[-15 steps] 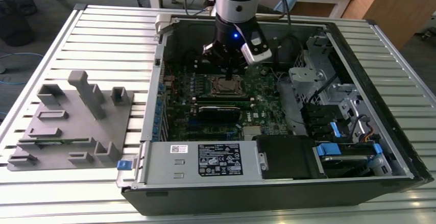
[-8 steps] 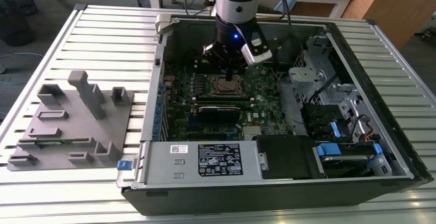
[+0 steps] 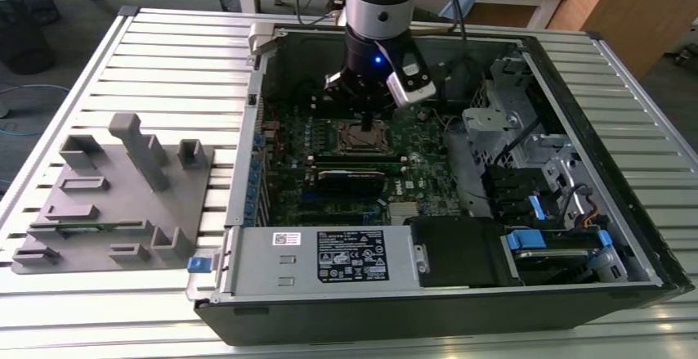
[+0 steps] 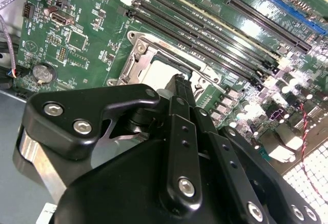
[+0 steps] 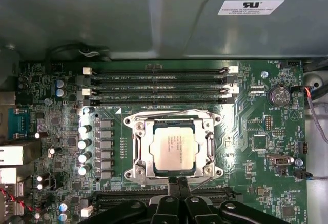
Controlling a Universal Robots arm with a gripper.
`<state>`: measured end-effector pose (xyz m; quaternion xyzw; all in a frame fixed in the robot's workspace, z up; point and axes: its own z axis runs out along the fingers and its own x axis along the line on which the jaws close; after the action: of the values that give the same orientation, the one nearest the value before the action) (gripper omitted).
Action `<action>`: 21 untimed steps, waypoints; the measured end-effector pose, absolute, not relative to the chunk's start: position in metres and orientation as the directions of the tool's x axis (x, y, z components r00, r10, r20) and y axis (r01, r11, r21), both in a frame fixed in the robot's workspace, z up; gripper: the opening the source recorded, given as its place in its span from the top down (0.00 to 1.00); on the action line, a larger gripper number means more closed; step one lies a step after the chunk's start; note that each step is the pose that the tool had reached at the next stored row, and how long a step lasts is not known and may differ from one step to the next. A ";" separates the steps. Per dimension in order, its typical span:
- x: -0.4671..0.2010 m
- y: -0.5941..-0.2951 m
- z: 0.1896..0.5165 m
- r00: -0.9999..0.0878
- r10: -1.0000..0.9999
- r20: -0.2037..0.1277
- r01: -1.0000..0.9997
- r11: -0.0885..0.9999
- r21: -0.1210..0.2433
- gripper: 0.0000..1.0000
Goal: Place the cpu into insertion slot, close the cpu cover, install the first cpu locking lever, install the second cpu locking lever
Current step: 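Install the second cpu locking lever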
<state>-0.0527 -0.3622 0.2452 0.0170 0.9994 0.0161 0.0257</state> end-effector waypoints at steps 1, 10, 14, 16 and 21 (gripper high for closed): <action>-0.053 -0.363 0.245 -0.998 0.035 -0.051 0.033 0.999 0.033 0.89; -0.053 -0.365 0.245 -0.998 0.035 -0.051 0.033 0.999 0.033 0.89; -0.053 -0.366 0.245 -0.998 0.035 -0.051 0.033 0.999 0.033 0.89; -0.053 -0.367 0.245 -0.998 0.035 -0.051 0.033 0.999 0.033 0.89; -0.053 -0.369 0.245 -0.998 0.035 -0.051 0.033 0.999 0.033 0.89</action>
<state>-0.0527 -0.3687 0.2452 0.0170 0.9994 0.0159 0.0257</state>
